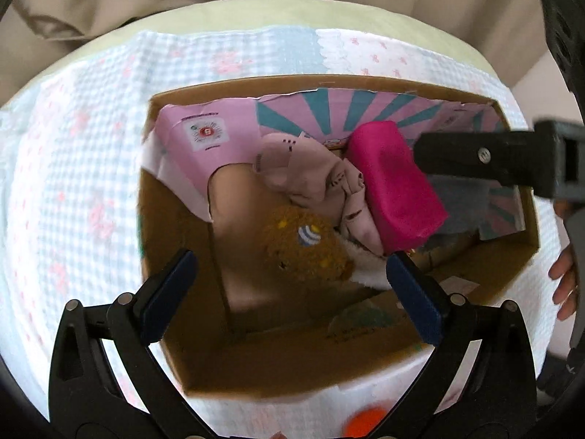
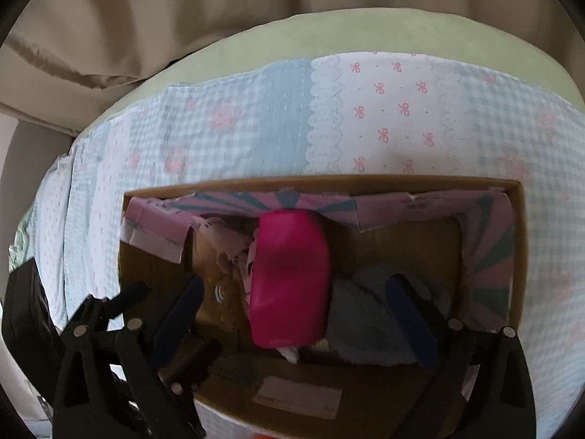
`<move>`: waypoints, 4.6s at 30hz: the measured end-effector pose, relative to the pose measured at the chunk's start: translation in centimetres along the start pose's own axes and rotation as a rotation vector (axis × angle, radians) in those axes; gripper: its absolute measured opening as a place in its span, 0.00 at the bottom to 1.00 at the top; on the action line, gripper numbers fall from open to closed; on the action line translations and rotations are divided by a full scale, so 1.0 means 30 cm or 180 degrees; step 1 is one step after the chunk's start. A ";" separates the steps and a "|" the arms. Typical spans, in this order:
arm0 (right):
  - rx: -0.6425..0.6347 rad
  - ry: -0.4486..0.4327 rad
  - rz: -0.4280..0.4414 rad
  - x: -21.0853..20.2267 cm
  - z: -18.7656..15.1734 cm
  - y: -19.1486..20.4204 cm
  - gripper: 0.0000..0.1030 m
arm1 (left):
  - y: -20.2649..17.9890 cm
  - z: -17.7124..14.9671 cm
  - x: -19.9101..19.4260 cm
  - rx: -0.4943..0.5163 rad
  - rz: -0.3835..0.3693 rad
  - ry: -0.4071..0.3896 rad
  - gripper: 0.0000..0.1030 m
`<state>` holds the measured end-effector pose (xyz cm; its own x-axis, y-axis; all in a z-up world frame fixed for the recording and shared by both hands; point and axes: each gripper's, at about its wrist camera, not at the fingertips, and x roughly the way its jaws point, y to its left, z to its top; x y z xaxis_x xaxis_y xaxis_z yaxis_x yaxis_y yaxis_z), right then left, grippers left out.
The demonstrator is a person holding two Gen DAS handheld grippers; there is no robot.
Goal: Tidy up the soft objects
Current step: 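Carry pink scarf and magenta pouch into the box and release both, then move both tools back over the remaining items, then grasp black scrunchie with left tool while right tool grasps black patterned scarf, then lift scrunchie and black scarf toward the striped box with both tools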
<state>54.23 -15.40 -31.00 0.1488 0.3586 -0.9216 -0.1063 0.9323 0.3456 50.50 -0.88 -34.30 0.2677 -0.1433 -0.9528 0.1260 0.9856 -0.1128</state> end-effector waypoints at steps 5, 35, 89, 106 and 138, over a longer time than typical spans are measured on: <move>-0.0051 -0.0113 -0.0010 -0.095 -0.040 0.017 0.96 | 0.007 -0.019 -0.100 -0.0082 -0.0048 -0.0065 1.00; -0.0460 -0.1194 -0.0495 -0.947 -0.726 0.130 0.96 | -0.130 -0.569 -1.069 -0.0585 0.0468 -0.1183 1.00; -0.0138 -0.1358 -0.0663 0.020 -1.376 0.117 0.73 | -0.038 -1.392 -0.165 -0.0035 0.0660 -0.0961 0.79; -0.0054 -0.1417 -0.0795 0.113 -1.338 0.054 0.42 | -0.060 -1.359 -0.106 -0.0031 0.0654 -0.0818 0.30; -0.0322 -0.1769 -0.0627 -0.602 -1.347 0.140 0.38 | -0.166 -1.120 -0.757 -0.0560 0.0606 -0.1197 0.26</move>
<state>11.38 -19.85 -20.06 0.6644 0.1754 -0.7265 -0.1135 0.9845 0.1339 11.70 0.49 -21.58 0.6027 0.0512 -0.7964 -0.1144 0.9932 -0.0227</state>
